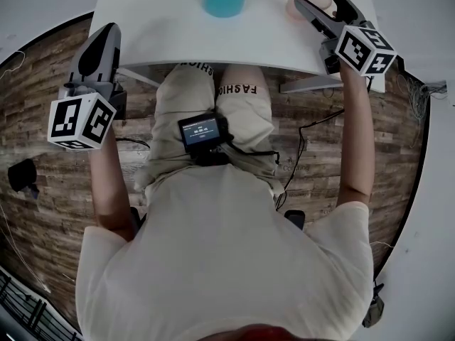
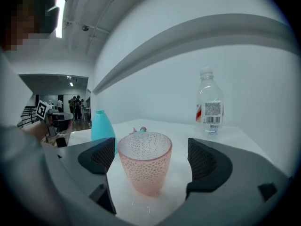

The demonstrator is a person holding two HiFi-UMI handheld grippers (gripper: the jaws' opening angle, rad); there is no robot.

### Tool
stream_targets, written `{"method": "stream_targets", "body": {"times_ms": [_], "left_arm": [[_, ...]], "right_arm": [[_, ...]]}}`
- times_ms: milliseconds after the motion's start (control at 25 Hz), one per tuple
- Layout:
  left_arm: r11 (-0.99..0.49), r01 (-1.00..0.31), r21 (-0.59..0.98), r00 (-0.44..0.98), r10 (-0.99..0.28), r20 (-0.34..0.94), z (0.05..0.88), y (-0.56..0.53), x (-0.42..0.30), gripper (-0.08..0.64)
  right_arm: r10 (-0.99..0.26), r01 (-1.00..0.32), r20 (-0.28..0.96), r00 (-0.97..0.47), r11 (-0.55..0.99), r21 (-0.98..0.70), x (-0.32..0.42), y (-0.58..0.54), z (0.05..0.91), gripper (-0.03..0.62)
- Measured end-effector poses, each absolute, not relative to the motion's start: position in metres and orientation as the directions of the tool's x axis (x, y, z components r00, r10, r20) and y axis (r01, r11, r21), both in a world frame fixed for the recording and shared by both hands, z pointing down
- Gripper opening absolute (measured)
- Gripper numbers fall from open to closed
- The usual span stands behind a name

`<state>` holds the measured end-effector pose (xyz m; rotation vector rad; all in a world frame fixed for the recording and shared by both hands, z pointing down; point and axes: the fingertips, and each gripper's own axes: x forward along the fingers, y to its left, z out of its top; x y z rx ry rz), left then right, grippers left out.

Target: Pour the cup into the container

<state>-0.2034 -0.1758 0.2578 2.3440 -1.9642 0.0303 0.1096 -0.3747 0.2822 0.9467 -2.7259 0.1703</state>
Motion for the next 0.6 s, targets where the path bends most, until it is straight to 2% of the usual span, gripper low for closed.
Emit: {"method": "stream_targets", "body": {"times_ms": [240,440,600], "left_arm": [[-0.138,-0.989,0.043,0.139,-0.990,0.013,0.254,-0.167,-0.210,0.011],[-0.139,-0.989,0.044,0.140,-0.990,0.002,0.258,-0.158,-0.206,0.011],[-0.159,-0.987,0.040,0.159,-0.987,-0.003,0.260,-0.153,-0.199,0.011]], "right_arm": [[-0.679,-0.675,0.090,-0.728,0.734,0.077,0.127,-0.348,0.238,0.460],[-0.708,-0.698,-0.003,-0.706,0.696,0.168,0.138,-0.314,0.227,0.357],[-0.727,-0.717,-0.028,-0.686,0.670,0.196,0.146,-0.297,0.231,0.330]]}}
